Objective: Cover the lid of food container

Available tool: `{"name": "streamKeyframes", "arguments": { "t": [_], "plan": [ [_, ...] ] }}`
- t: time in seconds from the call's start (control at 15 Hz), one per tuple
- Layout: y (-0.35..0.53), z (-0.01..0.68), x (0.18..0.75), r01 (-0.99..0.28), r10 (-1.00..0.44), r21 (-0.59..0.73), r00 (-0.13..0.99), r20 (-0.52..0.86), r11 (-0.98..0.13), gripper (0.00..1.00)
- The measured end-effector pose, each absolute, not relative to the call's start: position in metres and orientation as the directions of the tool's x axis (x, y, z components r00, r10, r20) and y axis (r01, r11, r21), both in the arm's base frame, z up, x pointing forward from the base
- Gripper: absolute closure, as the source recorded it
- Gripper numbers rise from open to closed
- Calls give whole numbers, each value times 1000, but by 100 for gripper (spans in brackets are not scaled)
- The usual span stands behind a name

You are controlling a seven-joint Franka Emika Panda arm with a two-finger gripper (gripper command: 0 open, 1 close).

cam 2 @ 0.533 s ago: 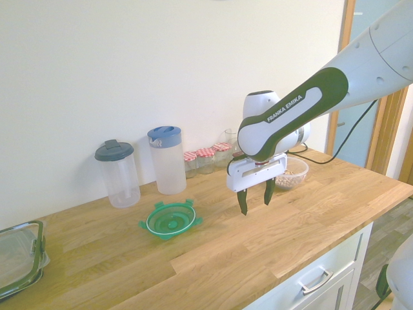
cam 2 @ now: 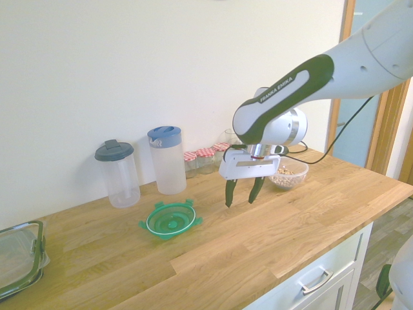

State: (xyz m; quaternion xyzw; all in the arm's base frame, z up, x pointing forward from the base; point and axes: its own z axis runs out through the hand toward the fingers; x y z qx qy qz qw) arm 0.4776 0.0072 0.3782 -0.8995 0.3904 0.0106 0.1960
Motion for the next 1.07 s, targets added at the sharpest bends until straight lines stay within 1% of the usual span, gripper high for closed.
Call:
{"name": "streamKeyframes", "arguments": {
  "t": [0.27, 0.4, 0.53, 0.73, 1.07],
  "plan": [
    [22, 337, 533, -645, -575, -511, 755, -315, -568, 0],
    [36, 316, 547, -634, -517, -558, 768, -378, -535, 0],
    [51, 303, 555, -620, -474, -604, 780, -408, -501, 0],
    [63, 296, 561, -622, -460, -638, 777, -431, -453, 0],
    [75, 289, 565, -643, -454, -650, 759, -467, -405, 0]
  ]
}}
